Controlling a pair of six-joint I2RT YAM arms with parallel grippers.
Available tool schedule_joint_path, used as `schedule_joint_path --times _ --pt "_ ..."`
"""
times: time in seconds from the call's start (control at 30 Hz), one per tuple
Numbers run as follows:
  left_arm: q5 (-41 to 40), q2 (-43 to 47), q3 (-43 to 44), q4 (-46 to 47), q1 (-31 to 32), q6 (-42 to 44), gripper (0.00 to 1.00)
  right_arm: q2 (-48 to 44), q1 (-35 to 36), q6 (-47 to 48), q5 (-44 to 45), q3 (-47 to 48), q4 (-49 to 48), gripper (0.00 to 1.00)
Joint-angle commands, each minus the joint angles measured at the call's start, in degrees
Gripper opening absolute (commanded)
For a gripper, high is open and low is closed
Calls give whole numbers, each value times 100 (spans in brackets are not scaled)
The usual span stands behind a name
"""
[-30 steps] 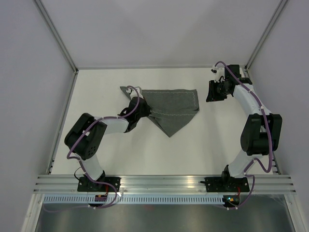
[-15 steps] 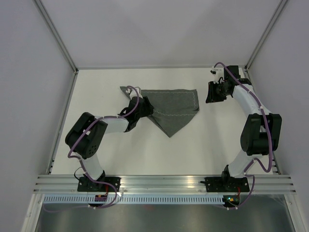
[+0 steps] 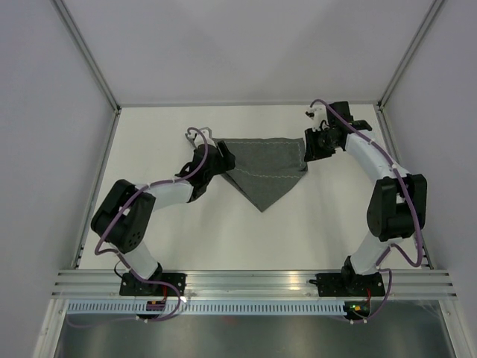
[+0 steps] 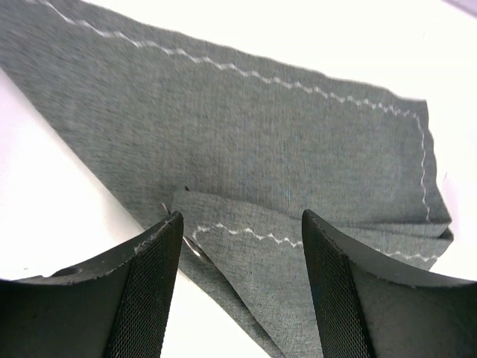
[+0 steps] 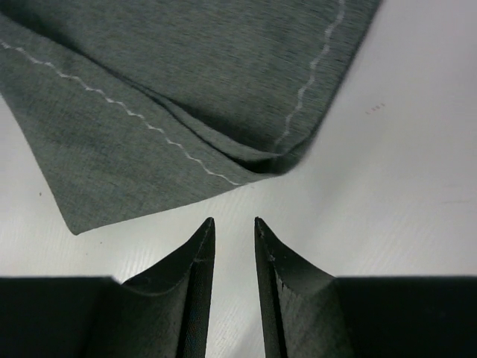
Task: Fold the napkin, place the utensils inside, and roll it up
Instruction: Fold the napkin at the center of the board.
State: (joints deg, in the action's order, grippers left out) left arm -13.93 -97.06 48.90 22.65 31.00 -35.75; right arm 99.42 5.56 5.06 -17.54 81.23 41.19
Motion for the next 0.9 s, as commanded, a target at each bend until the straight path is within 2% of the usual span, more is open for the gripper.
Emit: schedule_joint_path --times 0.0,0.23,0.5,0.7,0.87 --pt "-302 354 23 -59 -147 -29 70 60 601 92 119 358 117 34" --pt "-575 372 207 -938 -849 -932 70 798 1403 30 -346 1104 434 32" --pt "-259 -375 1120 -1385 -1508 -1057 68 1791 2053 -269 -636 2019 390 27" --pt "136 -1332 2175 -1887 -1913 -1250 65 1766 2080 -269 -637 2116 372 27" --pt "93 -1860 2807 -2221 -1975 -1312 63 1511 2089 -190 -549 2020 355 27"
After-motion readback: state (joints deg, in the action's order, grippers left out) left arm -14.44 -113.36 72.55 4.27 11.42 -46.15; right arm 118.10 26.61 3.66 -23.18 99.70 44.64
